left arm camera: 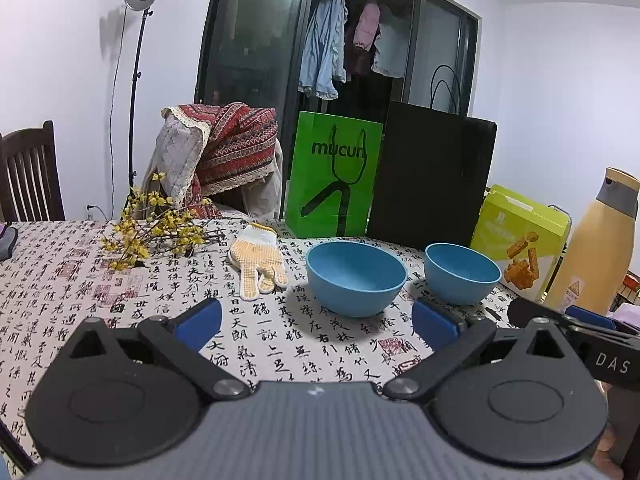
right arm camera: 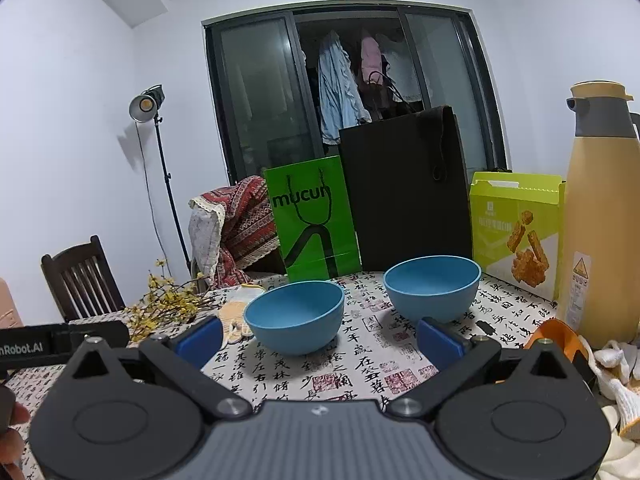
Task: Organize plates and bowls
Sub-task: 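Bring both open grippers around the rim of the nearer blue bowl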
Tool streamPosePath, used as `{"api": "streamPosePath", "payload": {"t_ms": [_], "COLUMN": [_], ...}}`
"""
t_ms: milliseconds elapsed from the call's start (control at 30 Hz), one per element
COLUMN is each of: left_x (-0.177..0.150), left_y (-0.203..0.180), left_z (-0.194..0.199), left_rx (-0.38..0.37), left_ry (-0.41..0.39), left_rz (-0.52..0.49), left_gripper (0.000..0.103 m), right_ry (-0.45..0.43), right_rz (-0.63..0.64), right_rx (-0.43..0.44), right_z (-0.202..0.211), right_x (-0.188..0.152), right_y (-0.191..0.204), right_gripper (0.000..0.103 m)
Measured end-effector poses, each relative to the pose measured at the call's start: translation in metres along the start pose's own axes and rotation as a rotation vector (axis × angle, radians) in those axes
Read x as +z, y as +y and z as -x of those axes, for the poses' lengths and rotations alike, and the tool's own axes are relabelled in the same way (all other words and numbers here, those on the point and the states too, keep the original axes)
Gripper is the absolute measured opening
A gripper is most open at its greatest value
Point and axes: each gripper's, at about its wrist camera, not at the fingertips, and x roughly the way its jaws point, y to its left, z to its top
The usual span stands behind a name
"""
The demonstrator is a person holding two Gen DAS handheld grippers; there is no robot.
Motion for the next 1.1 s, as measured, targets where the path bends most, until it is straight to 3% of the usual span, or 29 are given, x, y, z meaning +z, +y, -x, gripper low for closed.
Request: {"api": "streamPosePath", "payload": {"t_ms": [1100], "left_x": [0.046], "left_y": [-0.008], "left_z": [-0.072], "left_rx": [-0.038], "left_ry": [0.027], "left_rz": [0.017], "left_gripper": [0.103], "right_ry": [0.123], "right_rz": [0.005], "right_rx": [-0.036], "right_z": [-0.076], "right_x": [0.047], "right_y": [-0.007], "right_gripper": [0.103]}}
